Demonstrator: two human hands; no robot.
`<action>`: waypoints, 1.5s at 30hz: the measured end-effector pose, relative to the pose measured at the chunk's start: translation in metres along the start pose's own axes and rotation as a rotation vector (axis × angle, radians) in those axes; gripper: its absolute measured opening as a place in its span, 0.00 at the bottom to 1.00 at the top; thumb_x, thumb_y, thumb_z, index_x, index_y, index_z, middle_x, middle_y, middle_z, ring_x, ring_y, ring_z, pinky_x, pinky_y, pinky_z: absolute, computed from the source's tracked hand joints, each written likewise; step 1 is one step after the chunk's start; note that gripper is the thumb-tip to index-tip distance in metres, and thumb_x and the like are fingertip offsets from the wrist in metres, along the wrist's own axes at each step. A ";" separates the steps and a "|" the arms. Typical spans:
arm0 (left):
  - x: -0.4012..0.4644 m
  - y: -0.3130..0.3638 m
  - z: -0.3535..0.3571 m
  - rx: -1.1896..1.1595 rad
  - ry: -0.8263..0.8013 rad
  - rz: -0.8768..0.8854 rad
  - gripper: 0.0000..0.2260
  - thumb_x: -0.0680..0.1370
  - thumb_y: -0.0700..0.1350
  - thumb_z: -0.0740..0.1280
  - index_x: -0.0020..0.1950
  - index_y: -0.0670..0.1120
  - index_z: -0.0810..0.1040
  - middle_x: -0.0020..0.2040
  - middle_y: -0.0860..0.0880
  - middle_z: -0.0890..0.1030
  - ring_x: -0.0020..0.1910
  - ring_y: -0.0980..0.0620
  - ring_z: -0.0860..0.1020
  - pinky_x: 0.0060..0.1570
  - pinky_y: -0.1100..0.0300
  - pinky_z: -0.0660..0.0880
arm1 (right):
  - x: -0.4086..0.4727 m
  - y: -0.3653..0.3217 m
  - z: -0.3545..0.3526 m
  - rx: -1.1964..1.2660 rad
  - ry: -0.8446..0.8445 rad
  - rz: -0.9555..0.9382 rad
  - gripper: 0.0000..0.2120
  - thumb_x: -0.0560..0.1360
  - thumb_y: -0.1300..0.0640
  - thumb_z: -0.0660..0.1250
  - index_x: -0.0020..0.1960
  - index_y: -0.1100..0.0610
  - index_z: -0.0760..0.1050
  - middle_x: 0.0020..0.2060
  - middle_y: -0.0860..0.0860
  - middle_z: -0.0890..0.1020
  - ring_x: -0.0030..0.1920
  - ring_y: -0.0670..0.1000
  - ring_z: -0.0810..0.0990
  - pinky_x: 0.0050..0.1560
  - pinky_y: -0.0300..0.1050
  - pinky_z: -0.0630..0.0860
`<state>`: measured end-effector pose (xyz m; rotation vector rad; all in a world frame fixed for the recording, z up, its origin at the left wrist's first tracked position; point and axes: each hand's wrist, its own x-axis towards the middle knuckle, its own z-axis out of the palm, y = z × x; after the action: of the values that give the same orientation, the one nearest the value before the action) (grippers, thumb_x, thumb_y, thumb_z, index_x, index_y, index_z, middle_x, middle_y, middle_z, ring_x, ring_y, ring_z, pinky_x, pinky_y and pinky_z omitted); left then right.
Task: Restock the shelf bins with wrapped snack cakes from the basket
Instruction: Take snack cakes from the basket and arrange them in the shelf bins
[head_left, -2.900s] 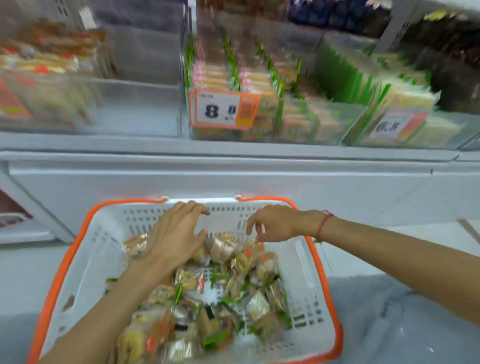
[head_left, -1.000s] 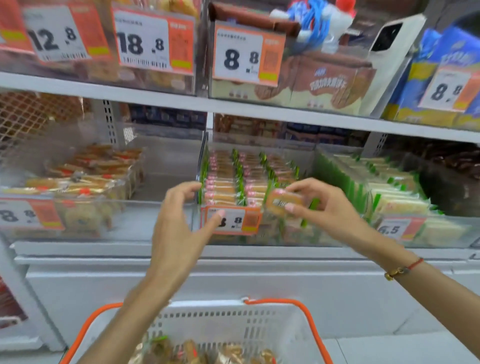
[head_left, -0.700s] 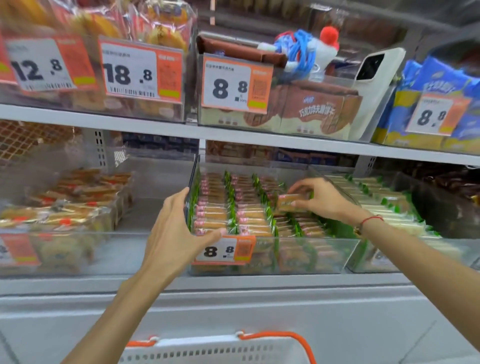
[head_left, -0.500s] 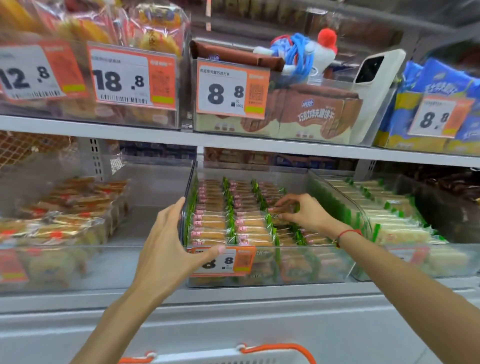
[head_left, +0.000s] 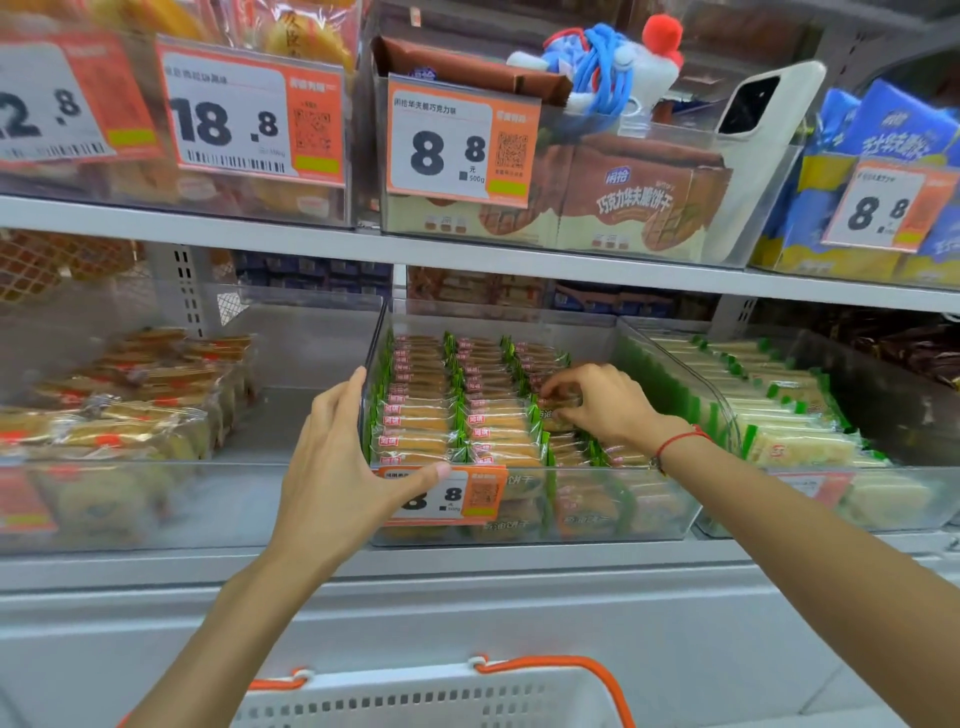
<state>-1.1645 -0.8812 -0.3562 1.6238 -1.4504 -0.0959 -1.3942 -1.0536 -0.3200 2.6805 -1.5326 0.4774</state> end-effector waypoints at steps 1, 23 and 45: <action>0.000 0.000 0.000 -0.002 -0.005 -0.007 0.50 0.63 0.61 0.76 0.77 0.52 0.54 0.73 0.52 0.62 0.71 0.54 0.63 0.64 0.57 0.65 | 0.002 0.001 -0.001 0.014 -0.036 0.000 0.16 0.73 0.57 0.72 0.59 0.48 0.79 0.55 0.49 0.81 0.55 0.52 0.79 0.55 0.47 0.75; -0.116 -0.054 -0.027 0.209 -0.481 -0.111 0.05 0.77 0.51 0.65 0.51 0.61 0.74 0.47 0.63 0.78 0.47 0.63 0.75 0.49 0.58 0.74 | -0.161 -0.102 0.092 0.377 -0.480 -0.128 0.06 0.73 0.56 0.70 0.49 0.49 0.76 0.37 0.42 0.78 0.39 0.46 0.77 0.43 0.43 0.75; -0.294 -0.219 0.030 0.423 -0.966 -0.624 0.10 0.78 0.56 0.64 0.47 0.51 0.72 0.47 0.47 0.78 0.48 0.47 0.78 0.49 0.55 0.75 | -0.285 -0.211 0.325 0.518 -0.900 0.072 0.12 0.78 0.60 0.63 0.61 0.55 0.73 0.55 0.55 0.79 0.52 0.56 0.78 0.52 0.51 0.77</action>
<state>-1.1081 -0.6861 -0.6628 2.5244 -1.6249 -1.1216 -1.2680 -0.7586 -0.6784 3.5157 -1.8614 -0.5074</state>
